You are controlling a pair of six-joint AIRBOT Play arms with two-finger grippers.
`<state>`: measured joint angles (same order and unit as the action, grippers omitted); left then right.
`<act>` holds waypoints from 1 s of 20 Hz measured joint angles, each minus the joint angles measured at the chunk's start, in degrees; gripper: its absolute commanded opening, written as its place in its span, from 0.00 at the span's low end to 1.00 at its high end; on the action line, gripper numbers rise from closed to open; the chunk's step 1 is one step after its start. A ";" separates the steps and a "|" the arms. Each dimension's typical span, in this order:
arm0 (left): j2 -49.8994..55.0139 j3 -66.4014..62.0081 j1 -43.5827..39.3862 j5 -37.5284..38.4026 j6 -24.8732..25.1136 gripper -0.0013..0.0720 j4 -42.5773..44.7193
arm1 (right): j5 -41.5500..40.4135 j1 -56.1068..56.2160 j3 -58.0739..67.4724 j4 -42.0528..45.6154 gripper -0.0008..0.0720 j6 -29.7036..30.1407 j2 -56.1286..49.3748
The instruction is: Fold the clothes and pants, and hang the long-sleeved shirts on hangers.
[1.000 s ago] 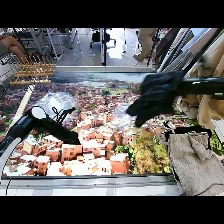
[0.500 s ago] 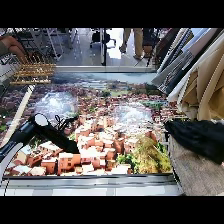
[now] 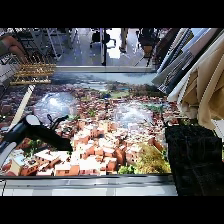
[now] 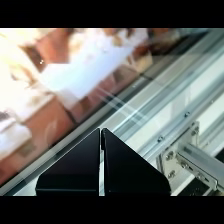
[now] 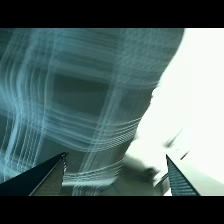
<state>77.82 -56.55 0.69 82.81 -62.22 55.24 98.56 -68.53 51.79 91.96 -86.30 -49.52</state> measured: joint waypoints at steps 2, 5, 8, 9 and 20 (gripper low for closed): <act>-1.09 -2.01 2.95 -0.02 -4.15 0.04 6.43 | -3.72 -0.15 6.16 -1.99 0.97 0.66 -1.01; -5.88 -5.86 7.26 -1.44 -12.26 0.04 19.87 | -12.79 0.66 13.00 -19.82 0.69 0.22 -1.53; -12.76 -7.63 11.32 -8.98 -17.62 0.04 27.85 | -18.69 8.00 15.47 -37.27 0.69 7.63 -1.81; -14.93 -7.93 12.41 -11.93 -18.69 0.04 29.53 | -19.71 11.80 15.32 -39.15 0.69 10.03 -1.90; -22.47 -8.61 15.04 -21.44 -21.66 0.04 34.42 | -35.82 51.32 0.81 -28.94 0.09 24.65 -2.67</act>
